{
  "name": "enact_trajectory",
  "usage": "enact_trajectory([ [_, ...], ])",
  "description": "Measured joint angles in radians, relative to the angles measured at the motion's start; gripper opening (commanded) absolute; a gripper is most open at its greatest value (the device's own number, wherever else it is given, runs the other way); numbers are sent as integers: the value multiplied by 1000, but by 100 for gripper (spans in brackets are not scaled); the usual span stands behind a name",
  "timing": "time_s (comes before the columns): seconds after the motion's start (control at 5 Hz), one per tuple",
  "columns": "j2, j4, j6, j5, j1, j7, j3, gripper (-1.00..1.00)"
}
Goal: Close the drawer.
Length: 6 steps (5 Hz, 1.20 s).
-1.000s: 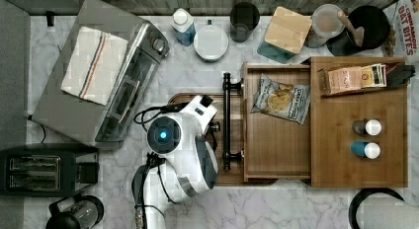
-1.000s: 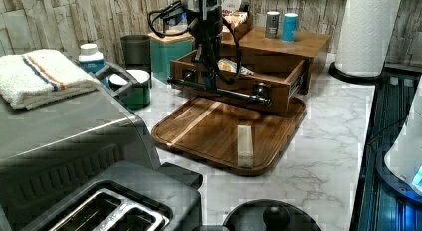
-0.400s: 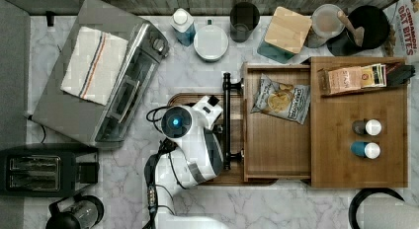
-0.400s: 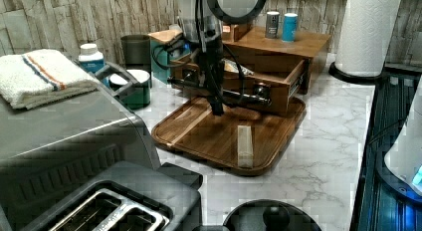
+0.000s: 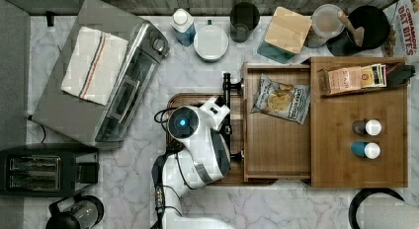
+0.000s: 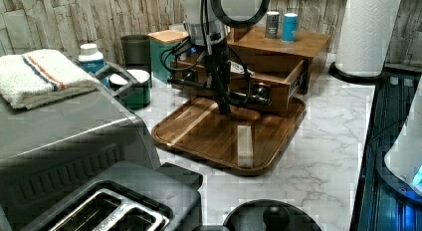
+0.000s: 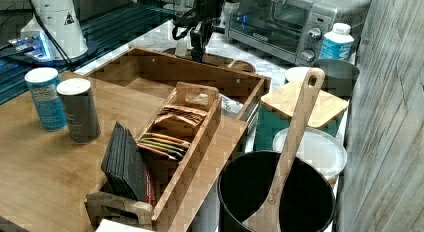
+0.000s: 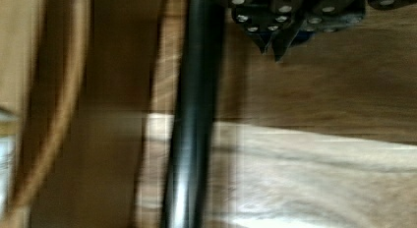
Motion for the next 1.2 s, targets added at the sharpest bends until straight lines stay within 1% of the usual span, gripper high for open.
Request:
enact_trajectory([
  [0.2, -36, -8, 34, -3, -13, -30, -17, -100],
  [0.4, -48, -16, 116, -3, -15, -104, -57, -100],
  [0.6, -47, -27, 150, 70, -55, -196, -70, -100],
  [0.8, -47, -27, 167, 177, -108, -296, -86, -100],
  [1.0, -36, 0, 126, 220, -143, -465, -123, -100],
  [1.2, 9, 72, 54, 287, -168, -604, -161, -100],
])
